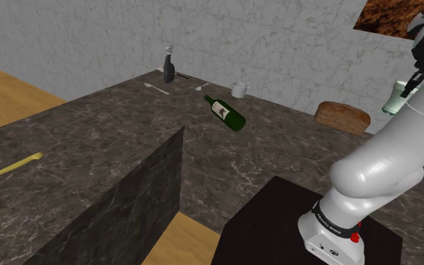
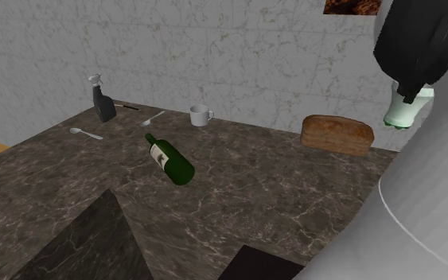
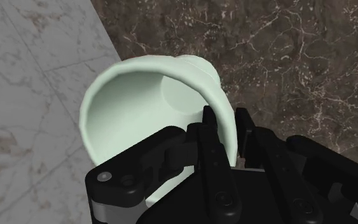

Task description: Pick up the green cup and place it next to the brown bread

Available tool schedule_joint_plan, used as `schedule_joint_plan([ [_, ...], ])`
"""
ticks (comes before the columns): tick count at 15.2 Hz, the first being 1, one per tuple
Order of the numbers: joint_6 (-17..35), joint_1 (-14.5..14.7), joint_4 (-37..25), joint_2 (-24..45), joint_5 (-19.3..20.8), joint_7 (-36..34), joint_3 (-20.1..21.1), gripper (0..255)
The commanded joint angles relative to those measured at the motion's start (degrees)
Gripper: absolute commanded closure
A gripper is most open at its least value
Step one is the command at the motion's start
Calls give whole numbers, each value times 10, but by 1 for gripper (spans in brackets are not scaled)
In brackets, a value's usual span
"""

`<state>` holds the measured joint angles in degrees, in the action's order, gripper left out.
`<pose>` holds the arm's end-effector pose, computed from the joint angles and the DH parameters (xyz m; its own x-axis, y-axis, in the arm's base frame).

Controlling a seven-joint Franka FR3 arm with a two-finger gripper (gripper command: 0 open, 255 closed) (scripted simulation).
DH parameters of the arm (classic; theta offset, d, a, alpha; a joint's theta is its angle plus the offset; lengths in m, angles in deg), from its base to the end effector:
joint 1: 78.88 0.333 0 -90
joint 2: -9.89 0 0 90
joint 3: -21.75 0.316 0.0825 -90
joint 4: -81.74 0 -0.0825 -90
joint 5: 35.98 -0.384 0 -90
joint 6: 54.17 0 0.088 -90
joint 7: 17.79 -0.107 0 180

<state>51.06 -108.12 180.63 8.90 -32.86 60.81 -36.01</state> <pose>0.0220 -0.5713 0.5798 0.9905 -0.1368 -0.0149 -0.1339 -0.9831 0.1248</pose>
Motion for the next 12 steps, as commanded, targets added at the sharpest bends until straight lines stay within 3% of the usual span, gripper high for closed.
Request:
schedule_joint_plan([
  [1, -7, -23, -37, 54, -55, 61, -27, 255],
  [4, -24, -89, -91, 130, -132, 139, -35, 255],
  [6, -45, -157, -144, 189, -189, 192, -27, 255],
  [12, 5, -146, -90, 182, -183, 191, -23, 255],
])
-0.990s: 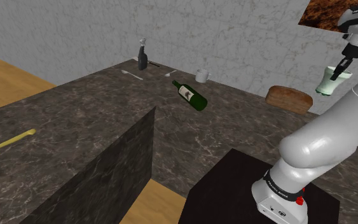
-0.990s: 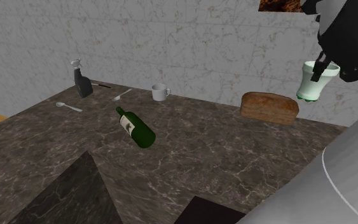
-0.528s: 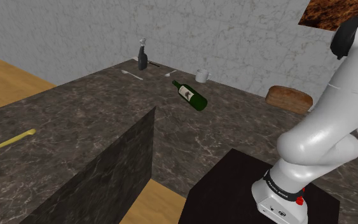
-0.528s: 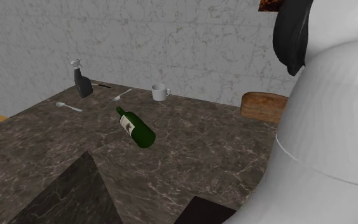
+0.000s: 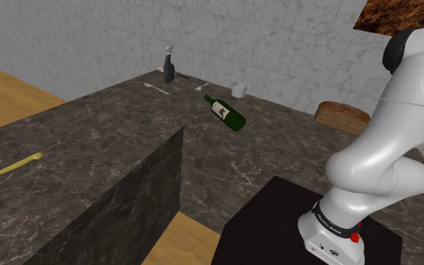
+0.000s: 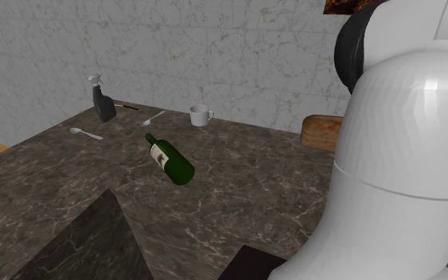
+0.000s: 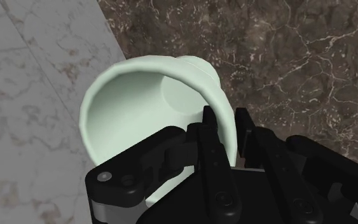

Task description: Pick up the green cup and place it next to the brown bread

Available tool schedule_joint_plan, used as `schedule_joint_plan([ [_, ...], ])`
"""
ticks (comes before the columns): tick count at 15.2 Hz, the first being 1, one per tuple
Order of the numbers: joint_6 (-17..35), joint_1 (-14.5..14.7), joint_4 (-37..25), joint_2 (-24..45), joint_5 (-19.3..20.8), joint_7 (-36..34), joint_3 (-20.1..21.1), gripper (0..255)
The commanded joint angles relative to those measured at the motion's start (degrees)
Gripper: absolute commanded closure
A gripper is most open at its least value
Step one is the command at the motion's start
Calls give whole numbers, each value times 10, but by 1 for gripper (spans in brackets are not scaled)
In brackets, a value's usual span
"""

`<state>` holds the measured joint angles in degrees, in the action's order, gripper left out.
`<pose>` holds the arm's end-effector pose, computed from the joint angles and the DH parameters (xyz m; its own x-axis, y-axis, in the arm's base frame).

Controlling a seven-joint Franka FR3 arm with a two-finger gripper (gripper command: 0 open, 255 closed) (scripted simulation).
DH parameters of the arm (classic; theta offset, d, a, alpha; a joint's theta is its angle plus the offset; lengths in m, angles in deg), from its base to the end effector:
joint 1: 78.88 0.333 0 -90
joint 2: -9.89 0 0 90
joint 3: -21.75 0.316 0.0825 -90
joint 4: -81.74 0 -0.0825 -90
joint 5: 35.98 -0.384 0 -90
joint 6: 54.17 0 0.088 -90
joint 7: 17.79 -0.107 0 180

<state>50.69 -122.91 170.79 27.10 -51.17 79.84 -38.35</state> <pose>-0.0607 -0.6246 0.5562 0.9914 -0.1298 -0.0135 -0.1271 -0.9838 0.1263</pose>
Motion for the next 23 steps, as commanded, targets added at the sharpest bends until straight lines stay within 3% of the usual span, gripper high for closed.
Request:
schedule_joint_plan([
  [1, 16, 3, 16, -1, 0, 1, 0, 255],
  [23, 169, -2, 151, 36, -46, 33, 28, 255],
])
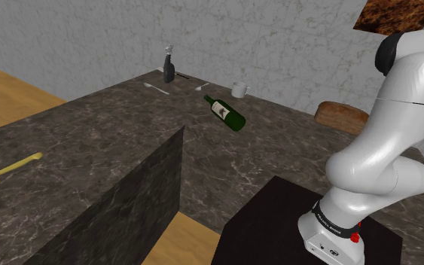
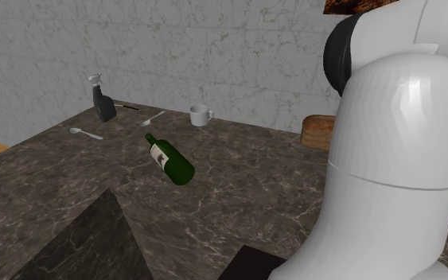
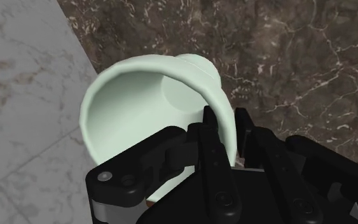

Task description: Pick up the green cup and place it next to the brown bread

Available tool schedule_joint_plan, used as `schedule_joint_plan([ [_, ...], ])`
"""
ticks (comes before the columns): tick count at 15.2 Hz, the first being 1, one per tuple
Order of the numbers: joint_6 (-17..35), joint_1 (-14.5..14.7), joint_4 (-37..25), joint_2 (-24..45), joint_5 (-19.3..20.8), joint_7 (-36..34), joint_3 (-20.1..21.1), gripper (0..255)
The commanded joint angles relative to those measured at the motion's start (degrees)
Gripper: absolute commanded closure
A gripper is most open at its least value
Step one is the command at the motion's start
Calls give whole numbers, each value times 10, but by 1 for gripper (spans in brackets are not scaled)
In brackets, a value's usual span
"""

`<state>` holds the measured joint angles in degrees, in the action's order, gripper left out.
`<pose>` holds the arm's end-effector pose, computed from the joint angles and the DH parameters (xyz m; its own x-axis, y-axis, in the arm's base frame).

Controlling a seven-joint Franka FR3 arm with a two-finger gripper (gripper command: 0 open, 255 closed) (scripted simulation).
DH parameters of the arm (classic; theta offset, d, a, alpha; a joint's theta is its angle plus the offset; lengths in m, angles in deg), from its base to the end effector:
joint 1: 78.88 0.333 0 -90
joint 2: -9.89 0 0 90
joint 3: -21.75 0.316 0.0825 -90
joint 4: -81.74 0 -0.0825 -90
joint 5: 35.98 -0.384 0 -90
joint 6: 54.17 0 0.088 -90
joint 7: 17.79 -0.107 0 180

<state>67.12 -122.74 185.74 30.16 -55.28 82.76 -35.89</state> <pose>-0.0605 -0.6236 0.4343 0.9915 -0.1295 -0.0136 -0.1268 -0.9838 0.1264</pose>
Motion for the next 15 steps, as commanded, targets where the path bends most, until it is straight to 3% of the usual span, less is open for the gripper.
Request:
schedule_joint_plan([
  [1, 11, -5, 6, 8, -9, 6, 6, 255],
  [9, 59, -22, 35, 37, -42, 27, 29, 255],
  [15, 61, -23, 36, 38, -44, 28, 30, 255],
])
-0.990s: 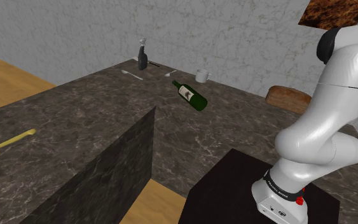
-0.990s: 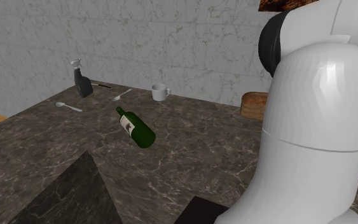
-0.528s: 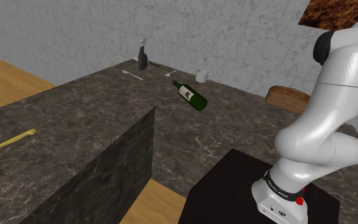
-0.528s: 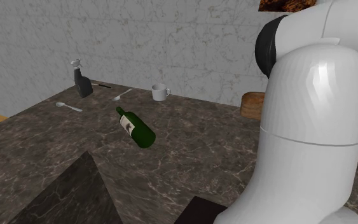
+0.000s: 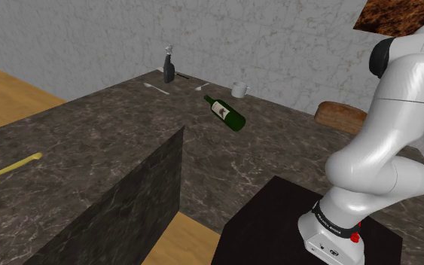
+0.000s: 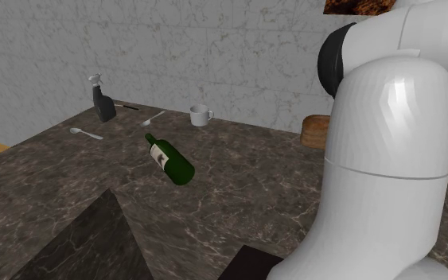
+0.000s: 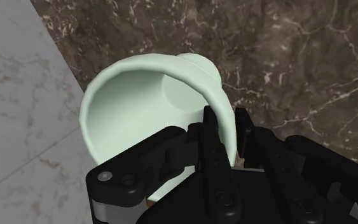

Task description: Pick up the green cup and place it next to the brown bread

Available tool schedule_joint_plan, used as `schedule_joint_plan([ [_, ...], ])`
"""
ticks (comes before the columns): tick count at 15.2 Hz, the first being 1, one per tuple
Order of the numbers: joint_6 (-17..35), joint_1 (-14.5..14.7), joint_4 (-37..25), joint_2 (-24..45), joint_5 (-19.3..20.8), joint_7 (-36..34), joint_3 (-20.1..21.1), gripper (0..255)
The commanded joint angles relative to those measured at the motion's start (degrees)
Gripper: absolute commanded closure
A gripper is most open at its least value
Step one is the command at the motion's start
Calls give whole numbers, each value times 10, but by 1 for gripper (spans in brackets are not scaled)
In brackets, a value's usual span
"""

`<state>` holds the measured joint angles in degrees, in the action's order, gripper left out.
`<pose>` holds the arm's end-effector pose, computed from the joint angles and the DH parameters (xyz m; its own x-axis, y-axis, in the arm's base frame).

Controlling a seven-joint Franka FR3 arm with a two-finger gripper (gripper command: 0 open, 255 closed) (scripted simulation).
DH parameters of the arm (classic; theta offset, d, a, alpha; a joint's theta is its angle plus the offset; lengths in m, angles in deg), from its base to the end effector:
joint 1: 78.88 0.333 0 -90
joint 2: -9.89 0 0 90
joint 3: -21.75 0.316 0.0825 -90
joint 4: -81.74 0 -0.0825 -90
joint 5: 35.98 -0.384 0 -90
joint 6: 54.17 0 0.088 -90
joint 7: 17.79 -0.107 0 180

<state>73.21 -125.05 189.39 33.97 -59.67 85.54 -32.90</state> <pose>-0.0609 -0.6246 0.3802 0.9915 -0.1296 -0.0135 -0.1269 -0.9838 0.1266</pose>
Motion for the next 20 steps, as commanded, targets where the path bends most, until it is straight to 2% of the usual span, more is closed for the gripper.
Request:
schedule_joint_plan([
  [1, 0, 0, 0, 0, 0, 0, 0, 255],
  [2, 0, 0, 0, 0, 0, 0, 0, 255],
  [3, 0, 0, 0, 0, 0, 0, 0, 0],
  [8, 0, 0, 0, 0, 0, 0, 0, 0],
  [12, -50, 33, -19, -47, 49, -31, -35, 0],
  [20, -50, 33, -19, -47, 49, -31, -35, 0],
])
